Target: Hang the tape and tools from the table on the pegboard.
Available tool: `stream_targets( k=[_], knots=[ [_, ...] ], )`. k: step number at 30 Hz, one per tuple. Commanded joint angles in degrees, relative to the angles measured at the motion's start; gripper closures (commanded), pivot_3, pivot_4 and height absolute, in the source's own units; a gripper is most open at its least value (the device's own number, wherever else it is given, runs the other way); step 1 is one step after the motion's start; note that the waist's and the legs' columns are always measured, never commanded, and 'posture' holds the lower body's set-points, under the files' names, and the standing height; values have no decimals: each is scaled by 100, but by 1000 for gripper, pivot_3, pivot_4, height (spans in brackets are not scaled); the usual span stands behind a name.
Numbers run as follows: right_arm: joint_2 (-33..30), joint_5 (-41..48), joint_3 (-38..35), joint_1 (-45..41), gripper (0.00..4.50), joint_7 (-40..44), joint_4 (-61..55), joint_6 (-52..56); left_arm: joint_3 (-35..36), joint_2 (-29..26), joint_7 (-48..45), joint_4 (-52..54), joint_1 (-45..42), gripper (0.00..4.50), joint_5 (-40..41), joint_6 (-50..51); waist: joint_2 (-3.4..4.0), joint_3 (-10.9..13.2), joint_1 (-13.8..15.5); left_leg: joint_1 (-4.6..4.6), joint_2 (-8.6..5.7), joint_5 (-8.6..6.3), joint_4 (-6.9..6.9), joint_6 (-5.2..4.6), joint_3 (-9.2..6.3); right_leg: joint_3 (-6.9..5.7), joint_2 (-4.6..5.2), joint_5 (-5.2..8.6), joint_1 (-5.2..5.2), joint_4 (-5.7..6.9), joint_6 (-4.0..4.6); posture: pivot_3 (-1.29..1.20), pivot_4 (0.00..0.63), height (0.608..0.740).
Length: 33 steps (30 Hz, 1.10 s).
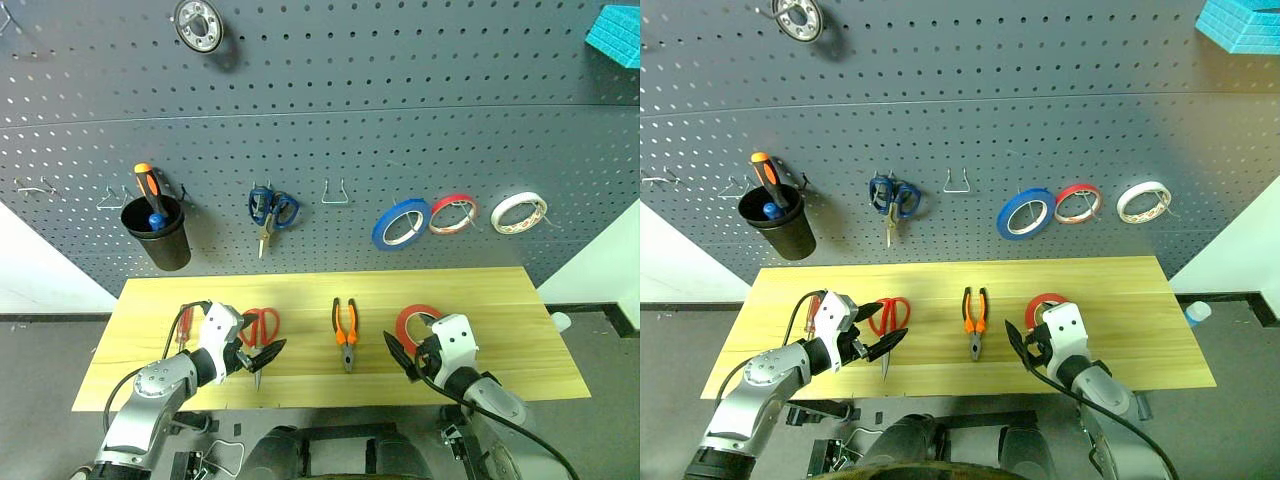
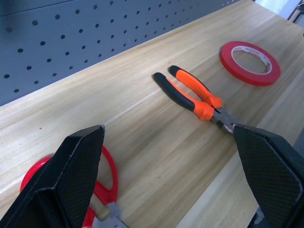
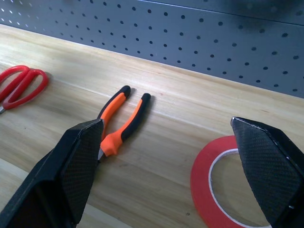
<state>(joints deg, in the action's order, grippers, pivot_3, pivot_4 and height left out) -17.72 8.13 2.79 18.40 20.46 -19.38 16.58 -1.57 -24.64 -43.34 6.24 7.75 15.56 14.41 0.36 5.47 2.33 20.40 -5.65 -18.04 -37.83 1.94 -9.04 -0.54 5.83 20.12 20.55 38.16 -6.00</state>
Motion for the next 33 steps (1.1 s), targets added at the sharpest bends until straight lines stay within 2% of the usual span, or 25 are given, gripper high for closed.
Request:
stream_targets(
  k=[1,16,21,25,28,33],
  knots=[
    [32,-23,-35,25,0,-56,-37,-17,-25,-27,7,271,20,21,59,22,0,0,-1,0,0,-1,0,-1,4,5,-1,0,1,0,0,63,60,725],
    [16,-74,-76,5,0,-144,20,25,-8,-27,37,491,-3,21,79,241,-1,0,0,-1,10,-3,0,-6,22,22,-5,-1,14,6,-1,62,63,725],
    [76,-218,-265,-208,0,-493,285,91,-83,-56,-153,74,-138,21,-56,-88,0,-7,2,-4,10,-3,-1,-5,28,25,-13,-2,15,7,-1,56,54,725],
    [109,-319,-408,-289,0,-777,256,284,-153,-116,-285,-95,-285,21,-112,-250,-2,-3,-3,-1,13,-3,-1,-5,34,30,-15,-3,21,10,-1,52,84,725],
    [110,-378,-449,-208,0,-897,69,442,-138,-226,-373,20,-253,21,-89,-229,-8,32,-14,2,19,-4,2,-6,40,36,-14,-3,26,9,-1,46,128,725],
    [-9,-478,-386,-275,0,-882,72,767,-182,-380,-494,116,-386,21,-35,-55,-7,232,-28,9,32,-21,7,-37,50,42,-16,-12,26,8,14,43,183,725]
  ],
)
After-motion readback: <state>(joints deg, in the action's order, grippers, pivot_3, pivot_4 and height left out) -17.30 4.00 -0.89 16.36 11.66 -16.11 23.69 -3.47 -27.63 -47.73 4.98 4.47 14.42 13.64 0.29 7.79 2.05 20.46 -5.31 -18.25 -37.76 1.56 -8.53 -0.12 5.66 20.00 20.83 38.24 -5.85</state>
